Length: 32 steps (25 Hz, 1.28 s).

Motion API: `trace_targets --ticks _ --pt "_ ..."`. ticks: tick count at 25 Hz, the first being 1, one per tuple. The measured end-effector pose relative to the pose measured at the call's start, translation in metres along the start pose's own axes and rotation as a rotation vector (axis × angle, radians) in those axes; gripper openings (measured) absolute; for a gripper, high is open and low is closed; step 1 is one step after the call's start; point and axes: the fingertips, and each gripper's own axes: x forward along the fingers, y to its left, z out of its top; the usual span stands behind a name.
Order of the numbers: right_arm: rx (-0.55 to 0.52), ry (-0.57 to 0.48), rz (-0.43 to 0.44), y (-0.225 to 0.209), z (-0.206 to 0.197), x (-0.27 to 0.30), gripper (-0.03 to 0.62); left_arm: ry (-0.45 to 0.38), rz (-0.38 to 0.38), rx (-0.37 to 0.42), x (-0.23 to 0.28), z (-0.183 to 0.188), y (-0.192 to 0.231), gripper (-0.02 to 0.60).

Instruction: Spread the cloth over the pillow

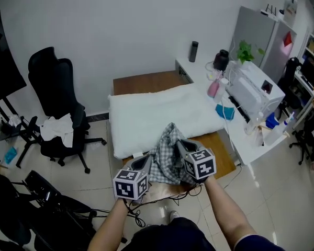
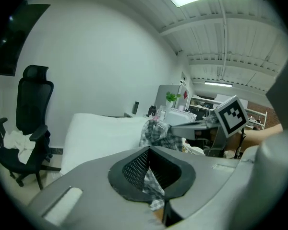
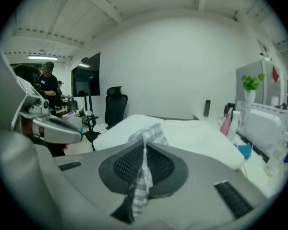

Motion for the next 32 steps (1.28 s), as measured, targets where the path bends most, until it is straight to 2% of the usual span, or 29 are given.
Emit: trace_targets --ticks 13,22,32 --pt "0.005 -0.217 -0.074 -0.052 0.101 -0.088 0.021 -0.030 -0.060 0.037 -0.002 0.014 -0.039 0.009" --pt "-0.065 -0.383 -0.128 -0.080 0.194 -0.147 0.021 -0.051 -0.086 0.046 -0.001 0.020 -0.058 0.009" --pt "-0.141 -0.541 -0.173 -0.090 0.296 -0.197 0.021 -0.070 -0.109 0.065 -0.002 0.026 -0.075 0.009"
